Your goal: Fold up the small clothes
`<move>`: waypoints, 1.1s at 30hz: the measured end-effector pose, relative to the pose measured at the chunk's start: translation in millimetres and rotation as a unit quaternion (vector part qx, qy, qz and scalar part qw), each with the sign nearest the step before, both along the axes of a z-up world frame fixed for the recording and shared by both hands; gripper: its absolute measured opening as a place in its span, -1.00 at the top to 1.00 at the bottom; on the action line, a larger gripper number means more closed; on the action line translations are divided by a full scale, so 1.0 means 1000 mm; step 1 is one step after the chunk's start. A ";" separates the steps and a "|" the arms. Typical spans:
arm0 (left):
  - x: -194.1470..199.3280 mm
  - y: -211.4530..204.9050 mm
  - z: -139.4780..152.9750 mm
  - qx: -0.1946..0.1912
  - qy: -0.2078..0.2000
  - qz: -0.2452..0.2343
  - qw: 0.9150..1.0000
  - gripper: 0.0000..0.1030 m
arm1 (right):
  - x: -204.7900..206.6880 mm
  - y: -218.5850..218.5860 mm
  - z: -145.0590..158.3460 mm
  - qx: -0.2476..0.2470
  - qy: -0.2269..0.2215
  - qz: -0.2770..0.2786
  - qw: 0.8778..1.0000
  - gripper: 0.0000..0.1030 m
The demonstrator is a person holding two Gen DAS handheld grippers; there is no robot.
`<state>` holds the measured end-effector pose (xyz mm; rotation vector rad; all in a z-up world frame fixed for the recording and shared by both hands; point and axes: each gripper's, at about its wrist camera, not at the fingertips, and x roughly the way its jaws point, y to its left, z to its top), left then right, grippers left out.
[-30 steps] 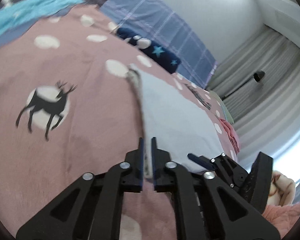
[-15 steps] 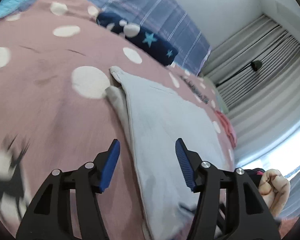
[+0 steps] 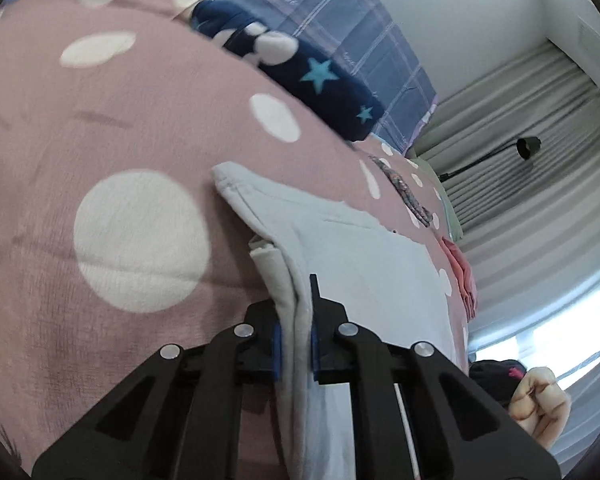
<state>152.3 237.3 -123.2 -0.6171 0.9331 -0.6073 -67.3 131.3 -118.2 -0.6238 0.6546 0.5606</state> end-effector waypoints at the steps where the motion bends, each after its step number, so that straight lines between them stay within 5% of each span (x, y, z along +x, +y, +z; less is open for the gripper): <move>1: -0.001 -0.002 0.004 0.002 -0.005 -0.002 1.000 0.81 | 0.001 -0.005 0.004 0.011 0.002 0.002 1.000 0.94; 9: 0.000 -0.037 0.051 0.028 -0.039 -0.016 0.999 0.81 | 0.013 -0.062 0.058 0.137 0.029 -0.021 0.990 0.95; 16: 0.000 -0.076 0.085 0.052 -0.055 -0.024 0.997 0.81 | 0.023 -0.133 0.091 0.256 0.078 -0.060 0.962 0.95; 33: 0.012 -0.245 0.120 0.162 -0.069 -0.068 0.982 0.81 | 0.028 -0.306 0.083 0.414 0.117 -0.141 0.892 0.95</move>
